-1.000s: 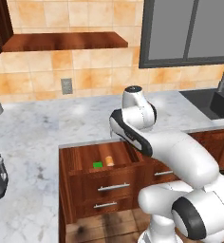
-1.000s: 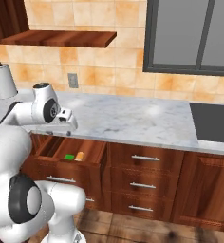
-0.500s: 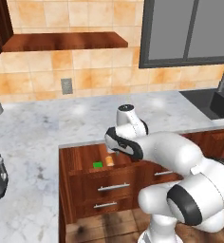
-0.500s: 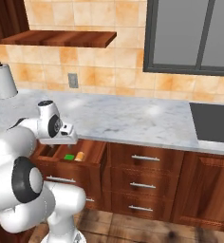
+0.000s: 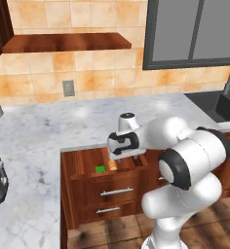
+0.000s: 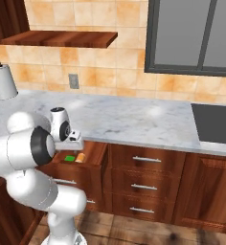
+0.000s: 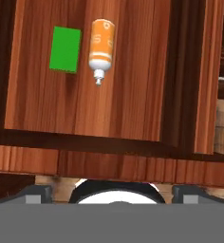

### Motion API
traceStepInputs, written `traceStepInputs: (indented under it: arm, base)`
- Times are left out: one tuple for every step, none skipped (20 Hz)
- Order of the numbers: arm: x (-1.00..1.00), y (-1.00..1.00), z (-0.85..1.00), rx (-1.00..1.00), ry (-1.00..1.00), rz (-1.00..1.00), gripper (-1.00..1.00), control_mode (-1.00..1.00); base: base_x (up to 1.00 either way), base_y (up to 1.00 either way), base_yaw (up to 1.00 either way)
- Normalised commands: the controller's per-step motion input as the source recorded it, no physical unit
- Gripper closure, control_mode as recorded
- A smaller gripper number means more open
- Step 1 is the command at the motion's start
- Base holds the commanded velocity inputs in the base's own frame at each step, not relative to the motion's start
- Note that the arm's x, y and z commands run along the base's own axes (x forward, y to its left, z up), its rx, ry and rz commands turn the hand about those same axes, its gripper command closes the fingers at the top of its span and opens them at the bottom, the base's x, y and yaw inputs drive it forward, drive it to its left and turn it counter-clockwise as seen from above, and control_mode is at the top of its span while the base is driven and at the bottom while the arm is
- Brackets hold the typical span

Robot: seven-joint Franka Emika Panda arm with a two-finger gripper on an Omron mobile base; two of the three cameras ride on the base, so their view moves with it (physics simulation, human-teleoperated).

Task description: Restock the sink supplies by placing the sponge and soap dispenser on the counter and next to the sink. Make sure the soap dispenser is upright.

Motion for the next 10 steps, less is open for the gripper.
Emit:
traceStepInputs:
  arm:
    - [0.46,0.00,-0.37,0.01,0.16,0.00,-1.00,-1.00]
    - [0.41,0.00,-0.40,0.01,0.15,0.00,-1.00,-1.00]
    - [0.40,0.00,-0.41,0.01,0.15,0.00,-1.00,-1.00]
    - [0.32,0.00,-0.44,0.01,0.13,0.00,-1.00,-1.00]
    - [0.33,0.01,-0.46,0.01,0.13,0.00,-1.00,-1.00]
    - [0.31,0.06,-0.48,0.01,0.13,0.00,-1.00,-1.00]
    - [0.25,0.09,-0.49,0.01,0.13,0.00,-1.00,-1.00]
    - [0.21,0.12,-0.59,0.00,0.13,0.00,-1.00,-1.00]
    - [0.12,0.14,-0.61,0.01,0.12,0.00,-1.00,-1.00]
    - [0.14,0.19,-0.62,0.01,0.12,0.00,-1.00,-1.00]
  base:
    - [0.00,0.00,0.00]
    - [0.00,0.00,0.00]
    - [0.00,0.00,0.00]
    - [0.00,0.00,0.00]
    - [0.00,0.00,0.00]
    - [0.00,0.00,0.00]
    - [0.00,0.00,0.00]
    - [0.00,0.00,0.00]
    - [0.00,0.00,0.00]
    - [0.00,0.00,0.00]
